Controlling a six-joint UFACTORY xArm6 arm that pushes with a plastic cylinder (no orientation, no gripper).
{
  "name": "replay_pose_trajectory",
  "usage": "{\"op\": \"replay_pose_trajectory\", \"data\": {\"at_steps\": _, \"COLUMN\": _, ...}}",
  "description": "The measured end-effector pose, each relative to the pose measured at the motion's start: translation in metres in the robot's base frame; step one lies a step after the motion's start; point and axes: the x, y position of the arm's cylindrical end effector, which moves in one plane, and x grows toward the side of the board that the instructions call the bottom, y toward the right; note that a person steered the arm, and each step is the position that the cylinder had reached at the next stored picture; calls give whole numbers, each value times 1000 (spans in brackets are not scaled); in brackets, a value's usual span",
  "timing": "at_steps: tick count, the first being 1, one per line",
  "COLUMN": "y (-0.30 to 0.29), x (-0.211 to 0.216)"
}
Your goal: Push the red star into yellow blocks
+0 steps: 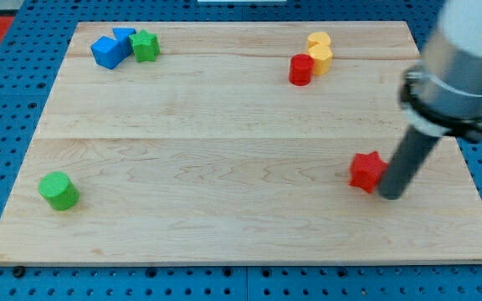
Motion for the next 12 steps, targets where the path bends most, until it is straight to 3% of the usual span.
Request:
{"op": "replay_pose_trajectory", "data": {"at_steps": 1, "y": -24, "x": -2}}
{"op": "replay_pose_trajectory", "data": {"at_steps": 4, "y": -10, "x": -116}}
{"op": "replay_pose_trajectory", "data": {"at_steps": 9, "y": -106, "x": -119}}
{"op": "replay_pose_trajectory", "data": {"at_steps": 12, "y": -74, "x": -164}}
